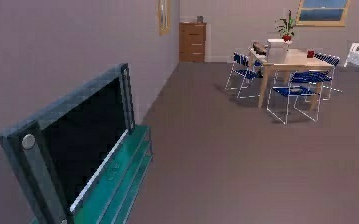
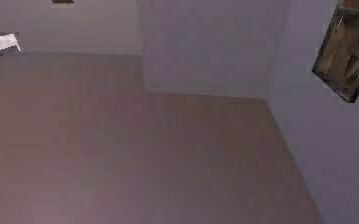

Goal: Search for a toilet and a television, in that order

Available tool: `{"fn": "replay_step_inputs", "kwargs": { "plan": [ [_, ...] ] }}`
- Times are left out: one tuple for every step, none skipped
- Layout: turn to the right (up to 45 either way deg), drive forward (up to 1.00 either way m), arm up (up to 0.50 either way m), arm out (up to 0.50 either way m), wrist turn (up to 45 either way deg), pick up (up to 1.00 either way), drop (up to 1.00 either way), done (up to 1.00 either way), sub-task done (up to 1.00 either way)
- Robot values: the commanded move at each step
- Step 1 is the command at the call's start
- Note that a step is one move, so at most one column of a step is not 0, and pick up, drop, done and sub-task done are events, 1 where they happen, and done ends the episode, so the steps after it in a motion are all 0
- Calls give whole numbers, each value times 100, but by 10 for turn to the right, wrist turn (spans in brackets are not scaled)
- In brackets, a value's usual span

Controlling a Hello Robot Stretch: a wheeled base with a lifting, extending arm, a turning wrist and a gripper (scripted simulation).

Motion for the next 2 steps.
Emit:
{"fn": "replay_step_inputs", "kwargs": {
  "plan": [
    [-270, 0, 0, 0, 0, 0, 0, 0, 0],
    [0, 0, 0, 0, 0, 0, 0, 100, 0]
  ]
}}
